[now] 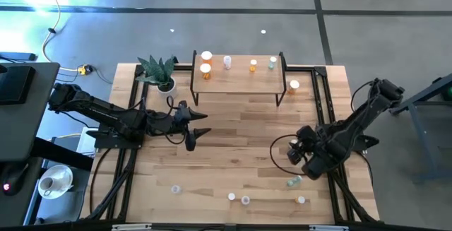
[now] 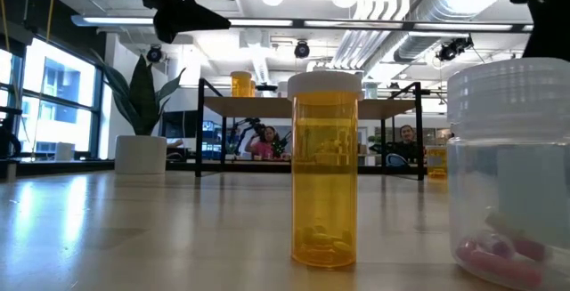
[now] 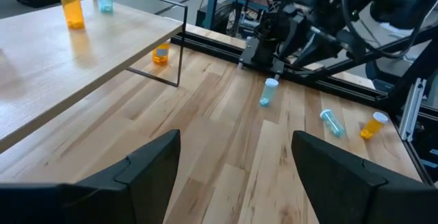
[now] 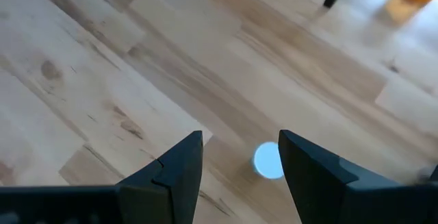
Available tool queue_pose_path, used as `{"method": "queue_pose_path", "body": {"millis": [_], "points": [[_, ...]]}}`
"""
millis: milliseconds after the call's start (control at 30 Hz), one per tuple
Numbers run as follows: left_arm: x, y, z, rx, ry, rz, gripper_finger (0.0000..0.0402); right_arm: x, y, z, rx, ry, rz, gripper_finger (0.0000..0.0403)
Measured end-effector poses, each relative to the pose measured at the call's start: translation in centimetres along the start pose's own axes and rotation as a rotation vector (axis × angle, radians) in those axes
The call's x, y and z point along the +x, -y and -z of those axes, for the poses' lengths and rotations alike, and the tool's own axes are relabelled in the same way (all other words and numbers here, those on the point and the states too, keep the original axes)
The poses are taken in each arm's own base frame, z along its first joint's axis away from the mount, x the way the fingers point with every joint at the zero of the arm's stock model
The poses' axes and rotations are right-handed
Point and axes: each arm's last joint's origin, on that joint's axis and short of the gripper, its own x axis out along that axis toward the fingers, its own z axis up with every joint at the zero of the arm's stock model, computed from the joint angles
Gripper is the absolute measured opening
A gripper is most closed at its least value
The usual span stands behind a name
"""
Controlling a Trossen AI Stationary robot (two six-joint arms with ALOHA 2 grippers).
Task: Pick and place medicine bottles onto shelf by color
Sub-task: Put the top green pill bottle aligned with the other green pill bottle on the shelf
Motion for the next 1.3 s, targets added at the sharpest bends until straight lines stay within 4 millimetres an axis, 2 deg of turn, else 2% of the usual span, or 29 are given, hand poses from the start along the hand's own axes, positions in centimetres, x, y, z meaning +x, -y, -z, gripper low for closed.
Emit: {"method": "queue_pose_path", "body": {"millis": [367, 1067, 1300], "points": [[0.0, 0.0, 0.0, -0.028, 0.0, 0.002, 0.0269, 1.6, 0.9, 1.7, 0.149, -0.006, 0.005, 0.0184], [0.0, 0.0, 0.0, 0.002, 0.008, -0.022, 0.0269, 4.0, 2.2, 2.6, 0.154, -0.003, 0.055, 0.0184], [0.0, -0.1, 0.0, 0.002, 0.019, -0.053, 0.0269, 5.1, 2.3, 3.4, 0.137, -0.026, 0.007, 0.0184]]}}
